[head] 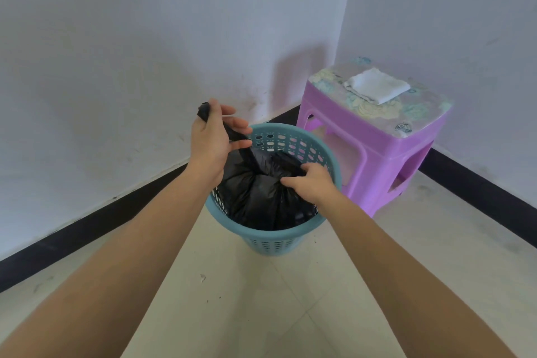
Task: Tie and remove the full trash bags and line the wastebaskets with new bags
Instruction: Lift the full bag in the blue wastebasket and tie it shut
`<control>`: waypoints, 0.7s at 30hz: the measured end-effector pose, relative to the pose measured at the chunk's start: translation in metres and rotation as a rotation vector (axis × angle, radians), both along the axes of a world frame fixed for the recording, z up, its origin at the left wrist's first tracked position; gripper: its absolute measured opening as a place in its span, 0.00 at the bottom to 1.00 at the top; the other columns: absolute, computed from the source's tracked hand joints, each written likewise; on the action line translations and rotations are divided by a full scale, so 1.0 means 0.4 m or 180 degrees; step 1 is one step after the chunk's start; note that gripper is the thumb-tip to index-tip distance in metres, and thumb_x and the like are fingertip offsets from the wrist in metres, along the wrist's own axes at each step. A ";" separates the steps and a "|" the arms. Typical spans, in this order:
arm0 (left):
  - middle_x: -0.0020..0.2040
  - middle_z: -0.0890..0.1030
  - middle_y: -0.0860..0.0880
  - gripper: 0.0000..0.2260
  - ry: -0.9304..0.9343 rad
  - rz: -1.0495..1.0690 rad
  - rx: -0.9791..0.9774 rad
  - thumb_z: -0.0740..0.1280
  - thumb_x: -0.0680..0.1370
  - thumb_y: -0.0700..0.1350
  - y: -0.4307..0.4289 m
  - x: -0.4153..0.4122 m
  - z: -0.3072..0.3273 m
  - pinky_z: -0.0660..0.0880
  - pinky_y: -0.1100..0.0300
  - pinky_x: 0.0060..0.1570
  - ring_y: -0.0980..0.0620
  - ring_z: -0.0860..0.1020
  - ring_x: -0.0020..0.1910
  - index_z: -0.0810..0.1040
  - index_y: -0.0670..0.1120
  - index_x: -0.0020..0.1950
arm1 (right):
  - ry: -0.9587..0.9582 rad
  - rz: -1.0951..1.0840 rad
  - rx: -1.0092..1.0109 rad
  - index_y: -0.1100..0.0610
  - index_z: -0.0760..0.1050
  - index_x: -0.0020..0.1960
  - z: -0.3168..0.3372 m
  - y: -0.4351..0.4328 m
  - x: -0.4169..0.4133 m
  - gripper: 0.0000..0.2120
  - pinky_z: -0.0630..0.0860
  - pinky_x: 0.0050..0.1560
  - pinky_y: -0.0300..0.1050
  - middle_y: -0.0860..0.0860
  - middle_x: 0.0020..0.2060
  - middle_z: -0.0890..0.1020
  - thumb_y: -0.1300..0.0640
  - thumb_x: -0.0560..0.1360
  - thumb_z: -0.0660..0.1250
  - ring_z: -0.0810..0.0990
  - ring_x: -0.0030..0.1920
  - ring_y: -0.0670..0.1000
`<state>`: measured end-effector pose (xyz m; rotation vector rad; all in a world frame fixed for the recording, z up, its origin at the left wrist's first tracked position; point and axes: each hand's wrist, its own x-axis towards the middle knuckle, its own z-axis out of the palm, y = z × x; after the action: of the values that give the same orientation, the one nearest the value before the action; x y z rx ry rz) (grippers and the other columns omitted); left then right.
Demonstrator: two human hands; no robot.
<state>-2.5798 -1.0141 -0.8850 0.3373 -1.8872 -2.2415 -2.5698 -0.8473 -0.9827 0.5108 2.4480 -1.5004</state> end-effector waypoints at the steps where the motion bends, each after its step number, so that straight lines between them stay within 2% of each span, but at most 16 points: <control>1: 0.35 0.80 0.44 0.18 0.0063 0.0034 0.0006 0.52 0.85 0.52 0.003 0.003 0.002 0.81 0.51 0.38 0.47 0.81 0.38 0.74 0.43 0.47 | -0.0082 0.0089 0.0186 0.51 0.75 0.67 -0.003 -0.007 0.002 0.29 0.68 0.71 0.57 0.53 0.64 0.77 0.44 0.67 0.74 0.71 0.69 0.60; 2: 0.35 0.80 0.44 0.18 0.0121 0.0065 0.0015 0.52 0.85 0.52 0.004 0.003 0.004 0.81 0.52 0.37 0.47 0.81 0.38 0.74 0.43 0.47 | -0.0092 0.0114 0.0057 0.48 0.72 0.70 0.001 -0.009 0.003 0.29 0.67 0.72 0.57 0.52 0.66 0.74 0.45 0.71 0.72 0.69 0.70 0.60; 3: 0.35 0.80 0.44 0.18 0.0166 0.0104 -0.0004 0.52 0.85 0.52 0.003 0.001 0.006 0.81 0.53 0.36 0.47 0.82 0.38 0.74 0.43 0.46 | -0.0099 0.0034 -0.0295 0.46 0.70 0.71 0.001 -0.007 0.001 0.27 0.69 0.70 0.57 0.50 0.65 0.75 0.47 0.73 0.72 0.71 0.68 0.58; 5: 0.38 0.81 0.45 0.18 0.0198 0.0181 -0.0110 0.52 0.85 0.53 0.000 -0.004 0.005 0.81 0.55 0.36 0.48 0.82 0.41 0.75 0.44 0.47 | 0.0003 -0.0238 -0.0927 0.47 0.71 0.66 0.003 -0.005 0.003 0.23 0.76 0.64 0.56 0.50 0.60 0.79 0.55 0.74 0.73 0.79 0.59 0.55; 7: 0.43 0.81 0.48 0.16 0.0149 0.0265 -0.0374 0.54 0.84 0.55 -0.006 -0.012 -0.010 0.80 0.56 0.37 0.52 0.81 0.45 0.75 0.47 0.48 | 0.0301 -0.0587 -0.0988 0.49 0.73 0.63 0.004 0.005 0.003 0.21 0.77 0.62 0.55 0.51 0.55 0.82 0.60 0.73 0.74 0.81 0.55 0.53; 9: 0.49 0.78 0.54 0.12 -0.0006 0.0278 -0.0775 0.58 0.82 0.58 -0.018 -0.019 -0.032 0.79 0.55 0.46 0.56 0.78 0.49 0.74 0.51 0.51 | 0.0652 -0.0826 -0.0898 0.51 0.73 0.64 0.019 0.019 0.002 0.23 0.76 0.61 0.50 0.48 0.54 0.82 0.61 0.72 0.75 0.80 0.54 0.50; 10: 0.51 0.76 0.55 0.13 -0.0141 0.0263 -0.0855 0.61 0.80 0.60 -0.027 -0.023 -0.043 0.78 0.53 0.53 0.58 0.76 0.50 0.73 0.51 0.55 | 0.0799 -0.0930 -0.0945 0.52 0.74 0.64 0.031 0.027 -0.001 0.22 0.75 0.59 0.47 0.47 0.53 0.82 0.61 0.72 0.75 0.79 0.52 0.48; 11: 0.55 0.75 0.55 0.19 -0.0320 0.0259 -0.0823 0.64 0.78 0.61 -0.036 -0.024 -0.054 0.77 0.52 0.57 0.59 0.74 0.51 0.71 0.50 0.62 | 0.0875 -0.1022 -0.1063 0.53 0.75 0.63 0.042 0.033 -0.004 0.21 0.74 0.55 0.45 0.47 0.52 0.81 0.61 0.73 0.75 0.78 0.50 0.47; 13: 0.63 0.71 0.51 0.35 -0.0759 0.0426 -0.0366 0.70 0.74 0.62 -0.051 -0.024 -0.066 0.77 0.50 0.59 0.53 0.75 0.55 0.62 0.46 0.74 | 0.0934 -0.1205 -0.1377 0.56 0.78 0.61 0.058 0.043 -0.013 0.16 0.74 0.51 0.42 0.47 0.50 0.83 0.61 0.74 0.74 0.80 0.49 0.46; 15: 0.67 0.71 0.47 0.43 -0.1136 0.0651 0.0155 0.73 0.70 0.62 -0.058 -0.021 -0.078 0.76 0.47 0.60 0.47 0.74 0.59 0.59 0.45 0.76 | 0.0880 -0.1420 -0.1494 0.58 0.80 0.60 0.063 0.048 -0.020 0.14 0.75 0.51 0.44 0.50 0.50 0.84 0.61 0.74 0.73 0.81 0.51 0.50; 17: 0.61 0.74 0.46 0.41 -0.1398 0.0751 0.0303 0.74 0.69 0.63 -0.062 -0.019 -0.089 0.78 0.49 0.54 0.47 0.74 0.53 0.63 0.43 0.72 | 0.0808 -0.1578 -0.1521 0.59 0.80 0.60 0.062 0.050 -0.021 0.14 0.75 0.52 0.45 0.51 0.50 0.84 0.60 0.75 0.72 0.81 0.53 0.53; 18: 0.54 0.75 0.47 0.37 -0.1451 0.0758 0.0279 0.73 0.70 0.64 -0.063 -0.017 -0.094 0.78 0.52 0.47 0.49 0.74 0.47 0.65 0.43 0.69 | 0.0782 -0.1624 -0.1533 0.59 0.80 0.60 0.063 0.049 -0.019 0.14 0.75 0.53 0.46 0.51 0.50 0.84 0.59 0.75 0.72 0.81 0.53 0.53; 20: 0.41 0.72 0.49 0.29 -0.1461 0.0586 0.0158 0.71 0.71 0.64 -0.063 -0.017 -0.104 0.71 0.59 0.34 0.53 0.71 0.36 0.72 0.44 0.59 | 0.0702 -0.1551 -0.1587 0.58 0.80 0.60 0.061 0.051 -0.018 0.13 0.76 0.55 0.48 0.50 0.49 0.83 0.59 0.76 0.71 0.81 0.53 0.53; 21: 0.39 0.73 0.49 0.25 -0.1463 0.0361 0.0080 0.71 0.72 0.63 -0.061 -0.019 -0.108 0.69 0.59 0.34 0.54 0.71 0.35 0.74 0.44 0.55 | 0.0645 -0.1426 -0.1648 0.57 0.80 0.60 0.063 0.052 -0.017 0.12 0.77 0.55 0.49 0.50 0.49 0.84 0.58 0.76 0.71 0.81 0.54 0.54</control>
<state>-2.5872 -1.0385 -0.9281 1.0120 -1.9774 -2.2518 -2.5765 -0.8266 -0.9575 0.8633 2.0220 -2.3694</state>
